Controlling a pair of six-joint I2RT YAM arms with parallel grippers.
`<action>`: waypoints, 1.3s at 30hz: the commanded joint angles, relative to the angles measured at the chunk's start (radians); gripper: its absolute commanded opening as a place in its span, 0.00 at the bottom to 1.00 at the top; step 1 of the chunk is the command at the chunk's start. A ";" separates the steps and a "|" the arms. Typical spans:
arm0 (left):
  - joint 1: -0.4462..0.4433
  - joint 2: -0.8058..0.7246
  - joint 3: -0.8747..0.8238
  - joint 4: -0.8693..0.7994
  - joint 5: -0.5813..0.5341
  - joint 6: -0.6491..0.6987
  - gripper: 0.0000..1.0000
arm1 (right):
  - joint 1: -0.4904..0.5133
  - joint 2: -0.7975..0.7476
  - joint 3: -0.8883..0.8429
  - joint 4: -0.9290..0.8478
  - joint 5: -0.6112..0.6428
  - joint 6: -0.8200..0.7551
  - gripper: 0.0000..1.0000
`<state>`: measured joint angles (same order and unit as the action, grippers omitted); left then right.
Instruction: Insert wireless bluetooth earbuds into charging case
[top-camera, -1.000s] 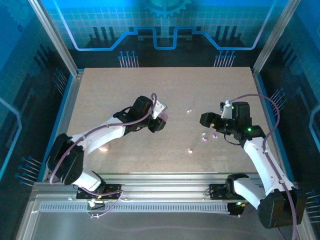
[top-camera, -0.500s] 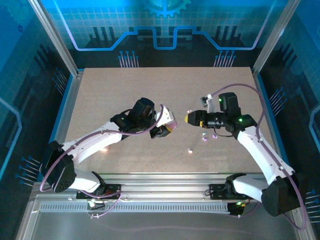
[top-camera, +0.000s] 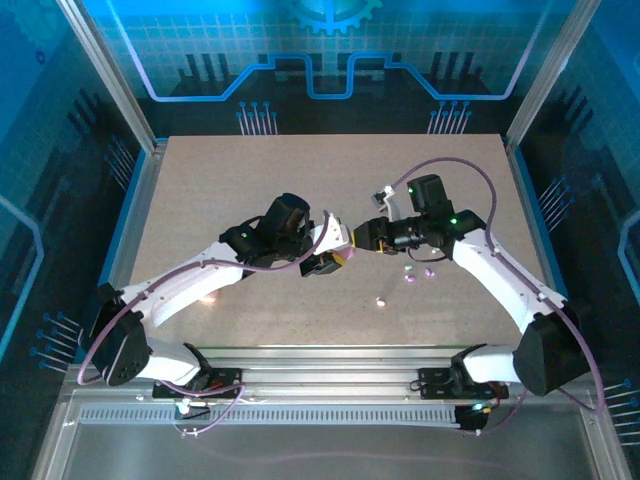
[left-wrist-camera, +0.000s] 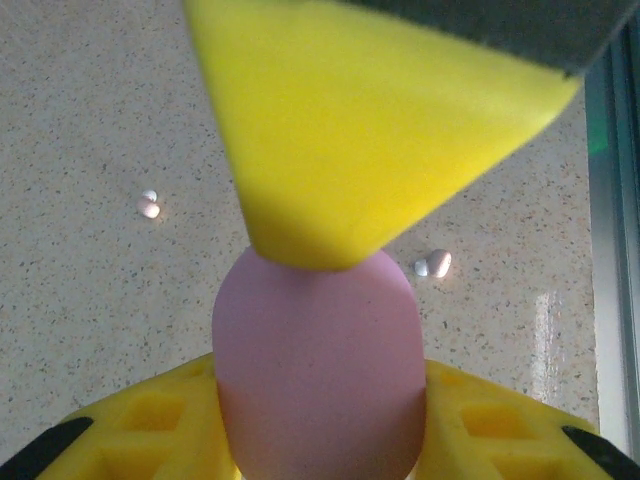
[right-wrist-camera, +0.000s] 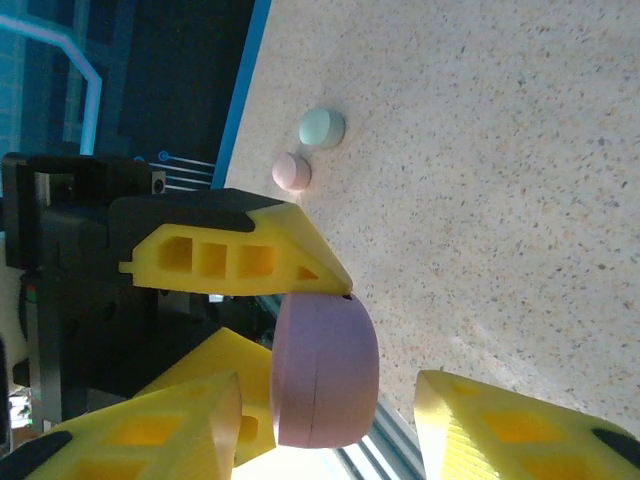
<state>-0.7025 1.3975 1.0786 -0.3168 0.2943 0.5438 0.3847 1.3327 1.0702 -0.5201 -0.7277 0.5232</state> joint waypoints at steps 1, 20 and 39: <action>-0.010 -0.034 0.043 -0.018 0.031 0.034 0.32 | 0.018 0.031 0.035 -0.041 -0.037 -0.011 0.49; -0.011 -0.034 0.038 0.003 -0.007 0.072 0.34 | 0.038 0.114 0.056 -0.033 -0.106 0.009 0.35; -0.012 -0.043 0.033 0.033 -0.031 0.064 0.65 | 0.045 0.114 0.070 -0.012 -0.116 0.024 0.19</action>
<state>-0.7052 1.3933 1.0859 -0.3267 0.2657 0.6052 0.4206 1.4593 1.1149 -0.5365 -0.8413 0.5354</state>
